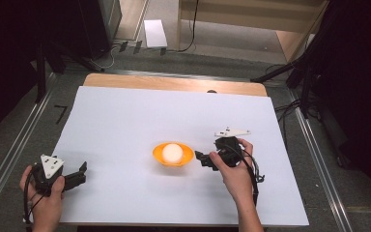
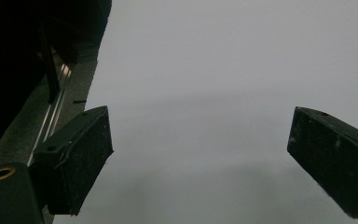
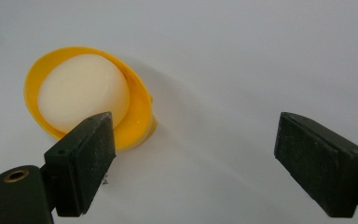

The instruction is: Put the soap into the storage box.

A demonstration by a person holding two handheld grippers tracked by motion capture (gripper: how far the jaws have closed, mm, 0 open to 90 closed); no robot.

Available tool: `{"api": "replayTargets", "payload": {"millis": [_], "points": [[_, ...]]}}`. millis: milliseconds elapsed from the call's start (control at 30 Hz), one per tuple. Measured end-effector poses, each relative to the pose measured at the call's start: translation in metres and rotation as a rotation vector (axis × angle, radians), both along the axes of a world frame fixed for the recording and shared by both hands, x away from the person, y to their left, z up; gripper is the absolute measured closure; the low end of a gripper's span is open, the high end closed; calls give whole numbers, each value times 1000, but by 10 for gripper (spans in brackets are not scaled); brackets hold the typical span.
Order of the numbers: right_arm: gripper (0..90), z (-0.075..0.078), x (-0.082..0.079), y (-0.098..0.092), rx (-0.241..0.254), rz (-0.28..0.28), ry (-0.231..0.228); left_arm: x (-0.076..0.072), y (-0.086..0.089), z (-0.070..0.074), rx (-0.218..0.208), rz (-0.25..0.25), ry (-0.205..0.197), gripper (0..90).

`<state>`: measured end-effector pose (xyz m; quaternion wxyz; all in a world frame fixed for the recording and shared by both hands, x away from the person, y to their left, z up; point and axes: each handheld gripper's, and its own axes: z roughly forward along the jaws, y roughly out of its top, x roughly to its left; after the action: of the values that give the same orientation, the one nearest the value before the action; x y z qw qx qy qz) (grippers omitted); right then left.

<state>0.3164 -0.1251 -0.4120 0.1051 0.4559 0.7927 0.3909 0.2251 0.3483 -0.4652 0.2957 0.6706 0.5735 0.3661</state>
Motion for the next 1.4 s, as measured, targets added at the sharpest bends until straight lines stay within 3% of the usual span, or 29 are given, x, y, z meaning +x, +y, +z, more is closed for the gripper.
{"api": "replayTargets", "payload": {"millis": [367, 800, 1400], "points": [[125, -6, -3, -23, -11, -45, 4, 0, 0, 0, 2, 1, -1, 71], [26, -10, -8, -45, -16, -76, 15, 0, 0, 0, 2, 1, -1, 70], [0, -17, -19, -85, -28, -164, -17, 0, 0, 0, 0, 5, -2, 70]]}}
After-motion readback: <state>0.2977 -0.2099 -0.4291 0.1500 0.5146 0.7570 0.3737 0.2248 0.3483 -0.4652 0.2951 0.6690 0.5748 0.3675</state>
